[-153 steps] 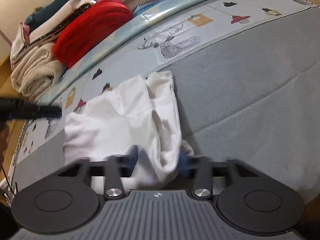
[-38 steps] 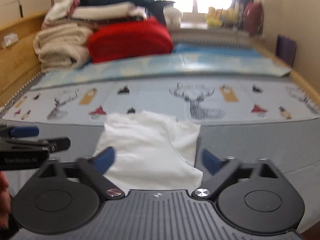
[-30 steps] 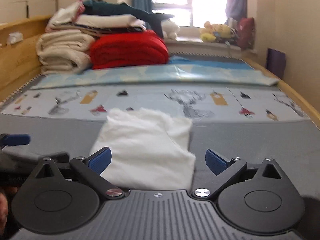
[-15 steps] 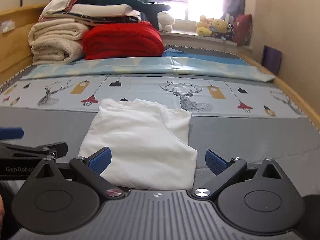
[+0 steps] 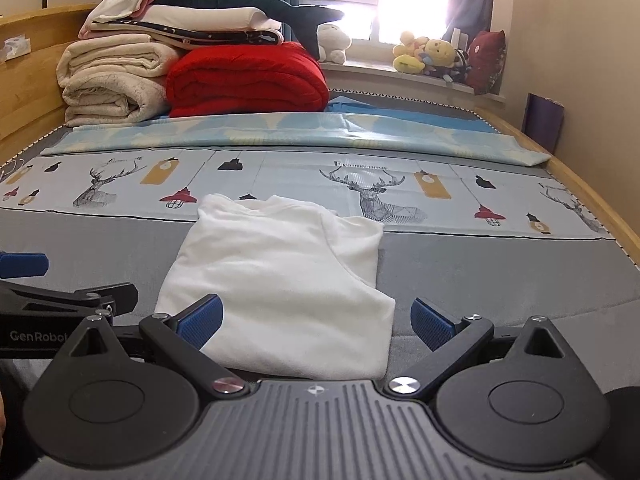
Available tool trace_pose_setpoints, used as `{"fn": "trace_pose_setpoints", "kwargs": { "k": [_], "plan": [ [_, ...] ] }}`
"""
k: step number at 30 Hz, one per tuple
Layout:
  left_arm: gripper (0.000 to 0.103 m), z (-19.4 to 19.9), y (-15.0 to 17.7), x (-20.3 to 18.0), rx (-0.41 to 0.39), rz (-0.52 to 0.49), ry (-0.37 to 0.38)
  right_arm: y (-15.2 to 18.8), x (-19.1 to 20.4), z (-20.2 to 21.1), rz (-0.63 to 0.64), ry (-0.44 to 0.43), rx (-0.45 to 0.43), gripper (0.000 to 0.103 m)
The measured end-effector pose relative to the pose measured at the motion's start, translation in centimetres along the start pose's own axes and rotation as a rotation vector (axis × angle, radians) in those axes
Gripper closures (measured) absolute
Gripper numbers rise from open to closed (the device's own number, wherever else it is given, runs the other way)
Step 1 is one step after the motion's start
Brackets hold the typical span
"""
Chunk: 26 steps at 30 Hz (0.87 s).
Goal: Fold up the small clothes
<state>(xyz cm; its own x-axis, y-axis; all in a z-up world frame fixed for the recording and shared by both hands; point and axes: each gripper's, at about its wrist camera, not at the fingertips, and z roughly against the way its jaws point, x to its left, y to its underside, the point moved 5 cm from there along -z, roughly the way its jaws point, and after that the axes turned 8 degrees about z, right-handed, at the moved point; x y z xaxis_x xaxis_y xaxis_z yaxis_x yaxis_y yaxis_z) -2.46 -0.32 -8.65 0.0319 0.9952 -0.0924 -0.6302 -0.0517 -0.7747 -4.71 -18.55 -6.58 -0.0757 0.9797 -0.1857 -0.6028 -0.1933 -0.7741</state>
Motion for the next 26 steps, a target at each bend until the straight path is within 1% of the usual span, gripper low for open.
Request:
{"fn": "trace_pose_setpoints", "kwargs": {
  "k": [4, 26],
  "plan": [
    [0.0, -0.16, -0.03, -0.02, 0.013, 0.008, 0.006, 0.02, 0.04, 0.12, 0.007, 0.001, -0.004, 0.003],
    [0.0, -0.64, 0.15, -0.36, 0.005, 0.0, 0.008, -0.03, -0.28, -0.05, -0.01, 0.001, 0.005, 0.003]
  ]
}}
